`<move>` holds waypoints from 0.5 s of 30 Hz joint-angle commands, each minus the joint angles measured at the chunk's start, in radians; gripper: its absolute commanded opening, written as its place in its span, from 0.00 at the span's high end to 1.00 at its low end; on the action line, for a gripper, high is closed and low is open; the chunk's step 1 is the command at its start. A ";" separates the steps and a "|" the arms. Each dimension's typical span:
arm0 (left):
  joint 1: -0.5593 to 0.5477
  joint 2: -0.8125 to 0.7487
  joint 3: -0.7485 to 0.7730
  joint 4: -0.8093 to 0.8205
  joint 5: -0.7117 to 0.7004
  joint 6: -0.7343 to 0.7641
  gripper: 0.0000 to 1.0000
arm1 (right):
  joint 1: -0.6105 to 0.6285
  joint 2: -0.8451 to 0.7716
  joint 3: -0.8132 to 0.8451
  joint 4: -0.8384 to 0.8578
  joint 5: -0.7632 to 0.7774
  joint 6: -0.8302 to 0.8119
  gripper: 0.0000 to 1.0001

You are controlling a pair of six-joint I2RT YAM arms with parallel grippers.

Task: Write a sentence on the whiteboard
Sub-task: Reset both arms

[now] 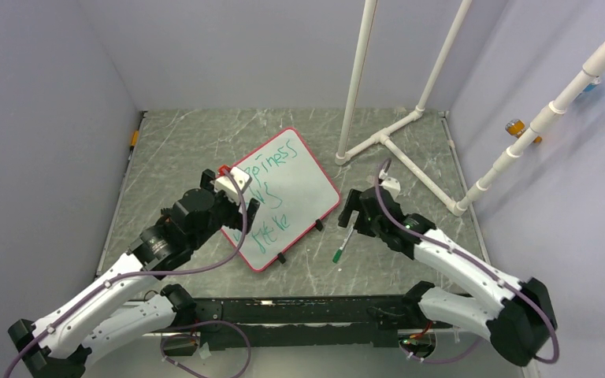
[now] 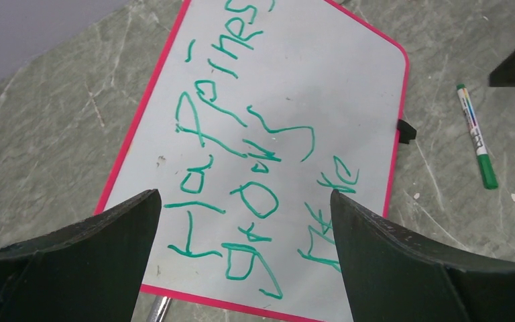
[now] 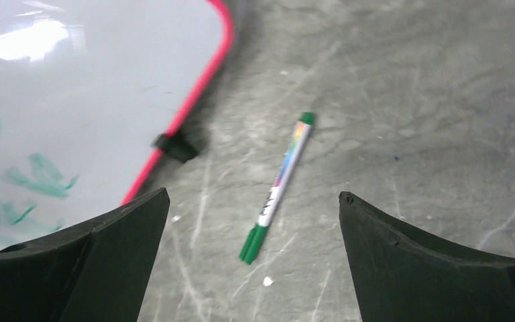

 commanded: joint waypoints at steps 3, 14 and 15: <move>0.004 -0.038 0.029 0.016 -0.101 -0.063 0.01 | -0.001 -0.176 0.107 0.043 -0.223 -0.233 0.00; 0.003 -0.140 0.186 -0.272 -0.213 -0.128 0.01 | -0.001 -0.311 0.243 -0.052 -0.272 -0.249 0.00; 0.004 -0.154 0.200 -0.296 -0.221 -0.133 0.01 | -0.002 -0.326 0.238 -0.045 -0.287 -0.245 0.00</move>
